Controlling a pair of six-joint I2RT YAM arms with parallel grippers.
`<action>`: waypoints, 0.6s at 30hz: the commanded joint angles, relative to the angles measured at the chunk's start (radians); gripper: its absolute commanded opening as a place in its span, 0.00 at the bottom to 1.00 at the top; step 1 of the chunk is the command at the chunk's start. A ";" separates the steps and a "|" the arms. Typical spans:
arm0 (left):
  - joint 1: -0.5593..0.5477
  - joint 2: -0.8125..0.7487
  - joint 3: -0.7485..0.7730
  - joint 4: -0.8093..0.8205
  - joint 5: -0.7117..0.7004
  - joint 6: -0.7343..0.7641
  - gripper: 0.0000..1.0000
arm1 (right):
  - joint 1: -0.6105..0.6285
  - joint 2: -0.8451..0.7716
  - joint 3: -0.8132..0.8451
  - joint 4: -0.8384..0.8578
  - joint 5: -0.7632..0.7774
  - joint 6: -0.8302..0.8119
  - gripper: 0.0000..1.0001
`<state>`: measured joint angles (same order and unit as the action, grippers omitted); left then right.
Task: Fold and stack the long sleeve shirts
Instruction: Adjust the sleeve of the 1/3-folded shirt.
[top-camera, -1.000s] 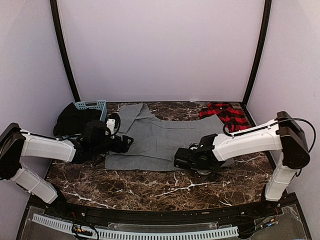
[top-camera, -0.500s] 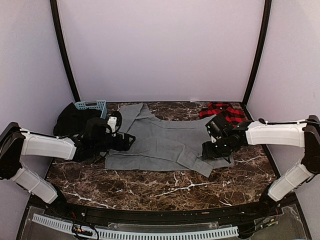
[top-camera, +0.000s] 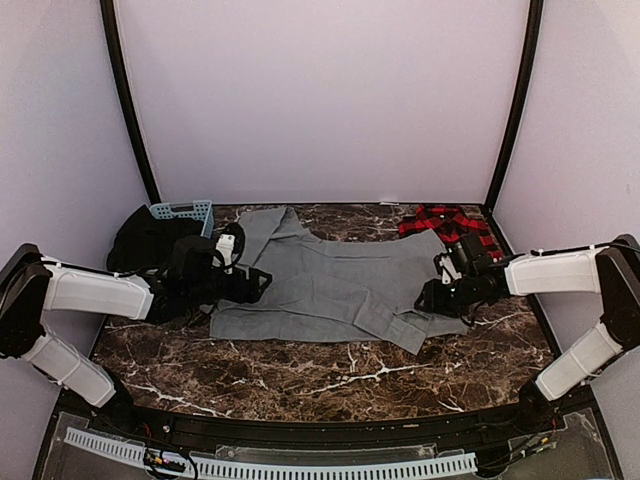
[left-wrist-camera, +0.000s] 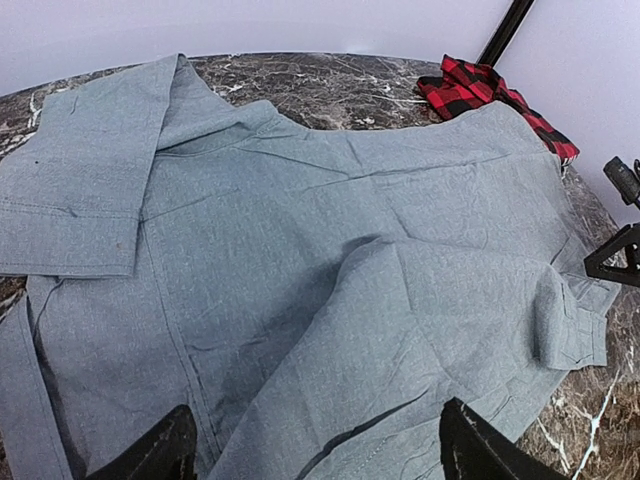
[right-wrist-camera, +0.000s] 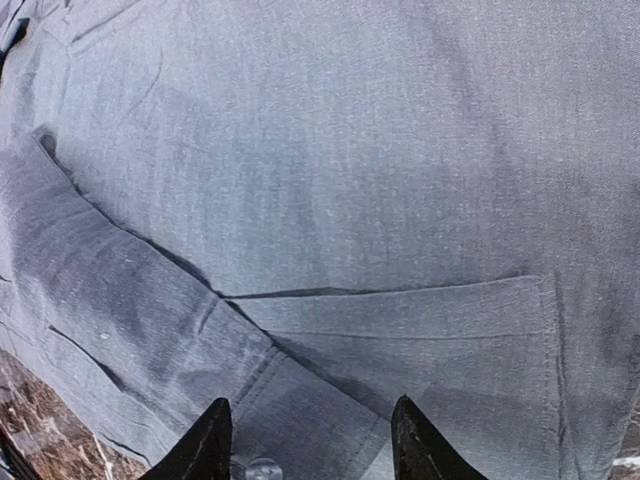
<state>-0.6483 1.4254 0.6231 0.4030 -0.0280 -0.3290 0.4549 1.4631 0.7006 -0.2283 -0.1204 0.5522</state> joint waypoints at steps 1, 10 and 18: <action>-0.001 0.000 0.015 -0.003 0.010 -0.007 0.82 | 0.004 0.004 -0.031 0.074 -0.050 -0.020 0.50; -0.001 0.002 0.012 -0.006 0.007 -0.007 0.82 | 0.075 0.000 -0.064 0.009 0.126 -0.020 0.50; -0.002 0.006 0.012 -0.010 0.012 -0.009 0.82 | 0.112 0.002 -0.079 0.017 0.176 -0.019 0.48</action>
<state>-0.6483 1.4284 0.6231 0.4026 -0.0231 -0.3305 0.5522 1.4635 0.6472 -0.2047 0.0139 0.5354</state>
